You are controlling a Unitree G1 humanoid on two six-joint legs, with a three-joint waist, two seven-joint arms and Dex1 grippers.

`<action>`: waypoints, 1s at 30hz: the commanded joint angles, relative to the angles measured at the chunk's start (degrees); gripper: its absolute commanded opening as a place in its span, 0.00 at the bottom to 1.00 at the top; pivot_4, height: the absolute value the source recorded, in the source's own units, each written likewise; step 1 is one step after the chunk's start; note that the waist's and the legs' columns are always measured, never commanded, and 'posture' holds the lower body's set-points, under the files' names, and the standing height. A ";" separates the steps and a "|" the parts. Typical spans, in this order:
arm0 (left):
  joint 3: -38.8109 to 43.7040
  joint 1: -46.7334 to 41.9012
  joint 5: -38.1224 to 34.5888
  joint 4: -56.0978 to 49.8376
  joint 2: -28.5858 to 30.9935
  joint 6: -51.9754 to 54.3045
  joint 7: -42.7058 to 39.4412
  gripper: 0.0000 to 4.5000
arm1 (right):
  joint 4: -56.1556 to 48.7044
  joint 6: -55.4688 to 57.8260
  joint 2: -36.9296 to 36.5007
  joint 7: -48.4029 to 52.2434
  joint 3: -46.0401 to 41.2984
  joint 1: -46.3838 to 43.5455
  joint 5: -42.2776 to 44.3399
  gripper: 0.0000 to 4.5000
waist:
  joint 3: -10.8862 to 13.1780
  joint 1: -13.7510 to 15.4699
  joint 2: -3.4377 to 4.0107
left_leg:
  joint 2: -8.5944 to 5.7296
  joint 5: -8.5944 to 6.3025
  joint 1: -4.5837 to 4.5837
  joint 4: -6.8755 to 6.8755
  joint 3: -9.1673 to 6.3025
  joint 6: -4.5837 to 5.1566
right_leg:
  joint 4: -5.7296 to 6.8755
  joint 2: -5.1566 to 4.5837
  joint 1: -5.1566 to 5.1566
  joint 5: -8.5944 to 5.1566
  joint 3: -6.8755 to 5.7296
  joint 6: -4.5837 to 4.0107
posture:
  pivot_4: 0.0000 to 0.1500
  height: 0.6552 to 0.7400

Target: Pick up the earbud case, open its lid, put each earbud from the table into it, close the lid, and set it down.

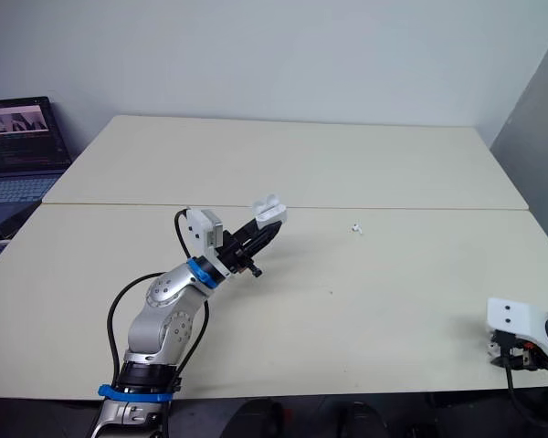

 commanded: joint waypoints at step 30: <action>-1.61 -1.85 -1.16 -0.95 0.35 -0.80 -1.74 0.17 | -16.17 25.90 20.66 -13.63 -4.26 -30.46 20.13 0.09 | 0.04 -0.33 0.08 | 0.05 0.01 -0.04 -0.01 0.03 0.00 | 0.07 0.12 -0.20 0.11 0.11 -0.14 | 1.00 1.00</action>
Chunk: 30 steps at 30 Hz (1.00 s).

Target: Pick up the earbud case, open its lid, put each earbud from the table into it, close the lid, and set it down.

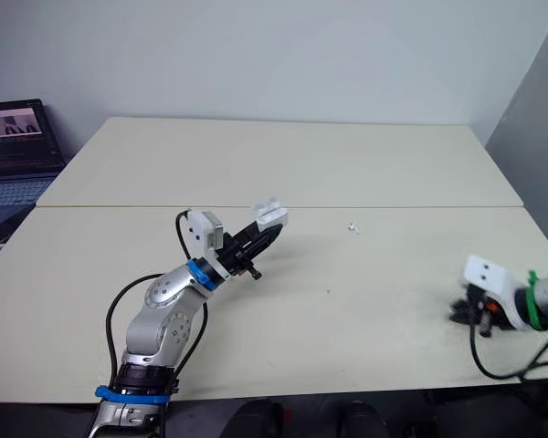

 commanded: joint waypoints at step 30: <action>-4.76 -8.19 2.08 7.27 -7.81 -6.74 -1.63 0.17 | -18.29 -1.49 48.74 -50.09 9.25 -15.44 1.32 0.09 | 0.00 -0.13 0.04 | 0.10 0.02 -0.57 -0.01 0.19 0.01 | 0.24 0.46 -0.70 0.27 0.20 -0.34 | 1.00 1.00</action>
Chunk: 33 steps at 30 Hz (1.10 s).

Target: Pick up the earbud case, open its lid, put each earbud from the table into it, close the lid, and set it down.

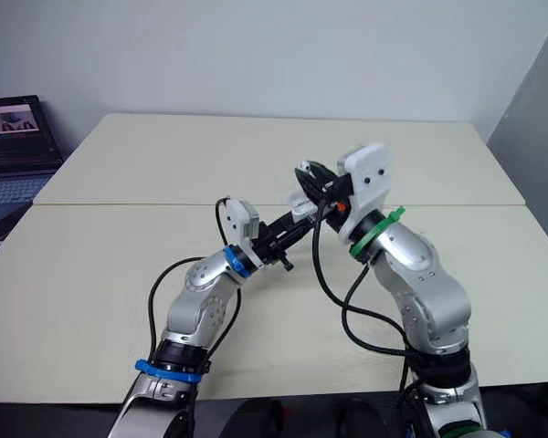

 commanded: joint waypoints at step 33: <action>0.24 -0.51 -0.98 -3.04 0.59 -0.88 -0.22 0.17 | 0.05 8.47 5.51 -7.59 -6.54 1.49 15.80 0.09 | 0.00 -0.04 0.01 | 0.05 0.00 0.00 -0.02 0.04 0.00 | -0.04 0.04 -0.02 0.00 0.04 -0.01 | 1.00 1.00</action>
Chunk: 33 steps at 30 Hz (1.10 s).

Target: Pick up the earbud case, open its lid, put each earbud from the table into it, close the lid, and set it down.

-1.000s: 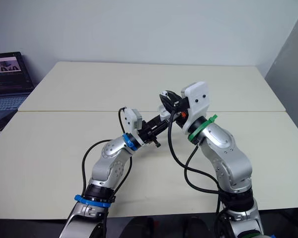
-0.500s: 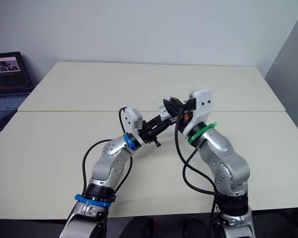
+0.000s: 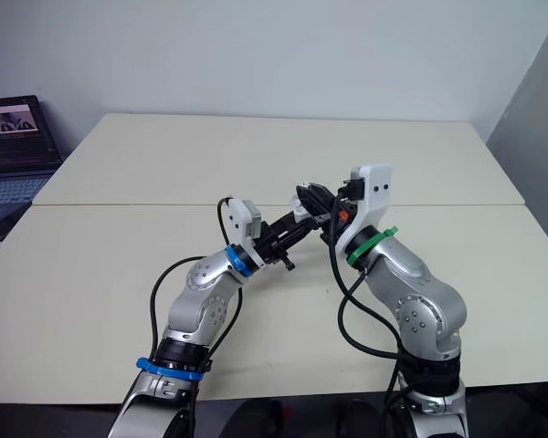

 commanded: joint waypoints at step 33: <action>0.49 -0.61 -0.92 -3.20 -0.12 -1.17 -0.02 0.17 | -0.13 -3.38 -3.58 2.21 5.40 0.96 -5.55 0.52 | 0.00 0.01 0.00 | 0.02 0.00 0.00 -0.01 0.02 0.00 | -0.02 0.01 -0.01 0.00 0.01 0.01 | 1.00 1.00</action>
